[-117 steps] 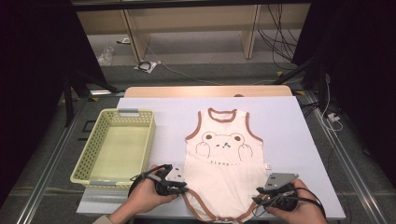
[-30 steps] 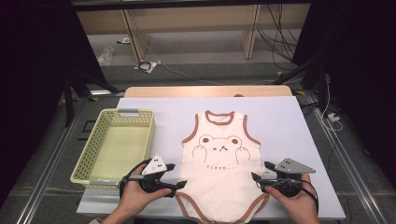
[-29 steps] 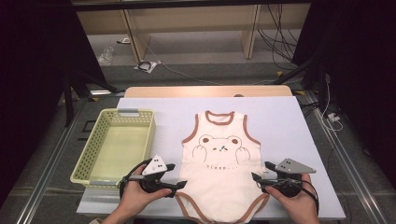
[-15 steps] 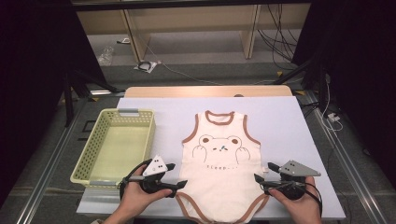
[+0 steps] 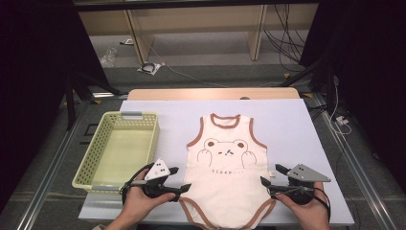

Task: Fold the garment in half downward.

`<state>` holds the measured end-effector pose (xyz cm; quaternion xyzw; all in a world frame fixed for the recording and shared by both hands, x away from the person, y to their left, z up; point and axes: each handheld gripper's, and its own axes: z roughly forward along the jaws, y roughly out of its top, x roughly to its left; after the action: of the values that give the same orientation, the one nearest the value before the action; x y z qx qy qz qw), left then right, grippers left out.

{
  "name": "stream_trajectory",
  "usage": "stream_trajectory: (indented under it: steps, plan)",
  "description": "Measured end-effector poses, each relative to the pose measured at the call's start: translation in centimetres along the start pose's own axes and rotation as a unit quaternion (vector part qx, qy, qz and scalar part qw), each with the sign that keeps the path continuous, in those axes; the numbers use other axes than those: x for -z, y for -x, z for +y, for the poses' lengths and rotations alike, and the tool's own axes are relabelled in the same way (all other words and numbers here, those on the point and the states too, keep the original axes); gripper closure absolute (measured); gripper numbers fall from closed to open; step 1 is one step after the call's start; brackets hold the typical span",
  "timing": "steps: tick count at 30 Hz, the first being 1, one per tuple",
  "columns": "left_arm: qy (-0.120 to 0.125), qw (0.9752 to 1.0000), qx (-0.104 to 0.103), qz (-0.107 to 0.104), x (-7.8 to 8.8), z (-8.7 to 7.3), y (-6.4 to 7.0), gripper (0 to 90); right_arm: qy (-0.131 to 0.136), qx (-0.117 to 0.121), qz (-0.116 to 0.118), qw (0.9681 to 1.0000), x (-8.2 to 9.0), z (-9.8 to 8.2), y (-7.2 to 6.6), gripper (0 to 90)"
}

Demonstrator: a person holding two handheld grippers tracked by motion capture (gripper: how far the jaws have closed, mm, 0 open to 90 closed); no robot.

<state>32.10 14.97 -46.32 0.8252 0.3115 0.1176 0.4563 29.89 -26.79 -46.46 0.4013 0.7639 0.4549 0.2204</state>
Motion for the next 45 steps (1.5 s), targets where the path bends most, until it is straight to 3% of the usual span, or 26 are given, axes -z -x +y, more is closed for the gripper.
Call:
stream_trajectory:
  steps: [13, 18, 22, 28, 36, 45]
  plan:
    - [0.003, 0.9999, 0.006, 0.013, -0.1, 0.0, -0.1, 27.5, 0.005, 0.006, -0.008, 0.9999, 0.6, -0.3, 0.0, 29.3]
    - [0.008, 0.9998, 0.005, 0.020, -0.2, 0.6, -0.2, 31.0, -0.001, 0.013, -0.009, 0.9999, 0.4, -0.2, -0.1, 30.6]
    - [0.007, 0.9996, 0.009, 0.024, -0.5, 1.1, -0.2, 33.6, 0.000, 0.032, -0.016, 0.9994, 0.3, 0.0, -0.1, 32.4]
    - [0.011, 0.9994, 0.003, 0.031, -0.8, 2.4, -0.6, 33.2, 0.013, 0.025, -0.027, 0.9992, 0.2, 0.7, 0.5, 34.8]
    - [0.010, 0.9989, 0.010, 0.046, -2.8, 5.0, -2.4, 34.7, 0.017, 0.017, -0.058, 0.9980, -0.3, 2.4, 2.0, 39.7]
    - [0.014, 0.9984, 0.009, 0.054, -4.8, 8.1, -4.9, 39.7, 0.006, 0.011, -0.074, 0.9972, -2.4, 5.0, 4.1, 41.1]
